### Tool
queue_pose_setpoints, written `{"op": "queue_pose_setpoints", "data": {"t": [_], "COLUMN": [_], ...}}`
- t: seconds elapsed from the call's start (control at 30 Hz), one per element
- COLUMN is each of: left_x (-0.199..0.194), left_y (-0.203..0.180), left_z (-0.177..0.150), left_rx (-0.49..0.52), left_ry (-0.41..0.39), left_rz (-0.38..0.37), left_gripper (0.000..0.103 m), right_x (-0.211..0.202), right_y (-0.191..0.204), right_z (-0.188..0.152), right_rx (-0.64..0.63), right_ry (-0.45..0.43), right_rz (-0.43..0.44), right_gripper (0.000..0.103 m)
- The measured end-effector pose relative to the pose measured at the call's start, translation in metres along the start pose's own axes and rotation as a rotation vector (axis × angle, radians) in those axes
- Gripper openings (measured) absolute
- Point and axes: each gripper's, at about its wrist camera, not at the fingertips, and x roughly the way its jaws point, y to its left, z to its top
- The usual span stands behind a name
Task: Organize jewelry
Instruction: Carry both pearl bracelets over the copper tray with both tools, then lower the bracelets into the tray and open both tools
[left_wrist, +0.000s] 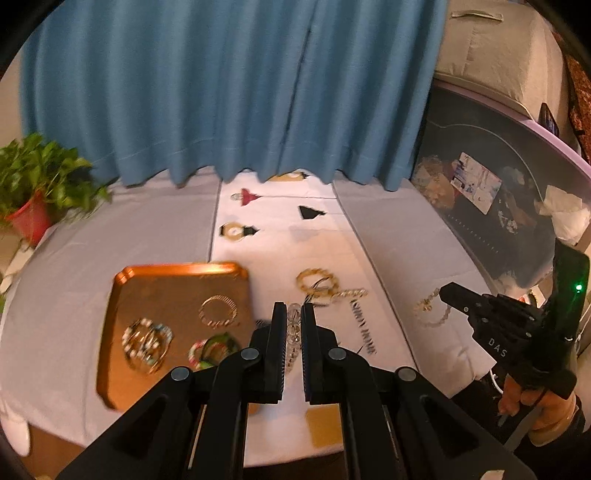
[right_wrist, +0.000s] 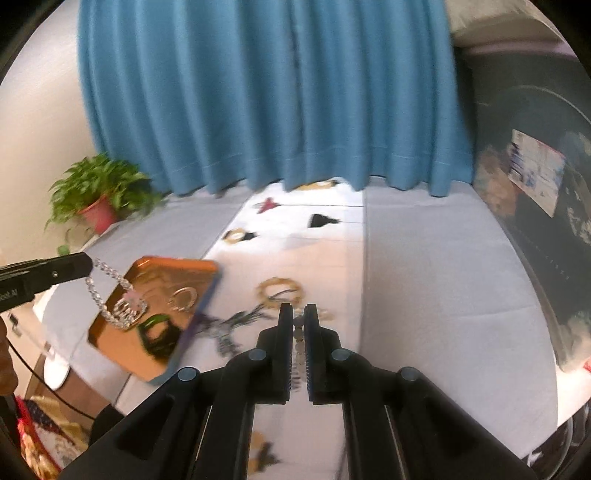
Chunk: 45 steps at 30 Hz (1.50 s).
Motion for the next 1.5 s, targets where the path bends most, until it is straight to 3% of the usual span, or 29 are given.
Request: {"op": "queue_pose_setpoints", "data": {"t": [0.33,0.7,1.1,1.5], "left_x": [-0.026,-0.023,0.028,0.083], "left_y": [0.045,0.11,0.16,0.182], "left_z": [-0.02,-0.01,0.002,-0.002], "left_rx": [-0.058,-0.15,-0.213,-0.207], "left_ry": [-0.022,-0.058,-0.03,0.04], "left_rz": [0.059,0.131,0.177,0.257], "left_gripper": [0.005,0.005,0.005,0.006], "right_x": [0.003,0.039,0.106,0.17], "right_y": [0.069,0.126,0.187,0.197], "right_z": [0.0,0.018,0.034,0.024], "right_rx": [-0.08,-0.133,-0.206,-0.231], "right_ry": [0.027,0.043,0.067,0.145], "right_rz": [0.088,0.217,0.307,0.275], "right_gripper": [0.006,0.006,0.006,0.006]}}
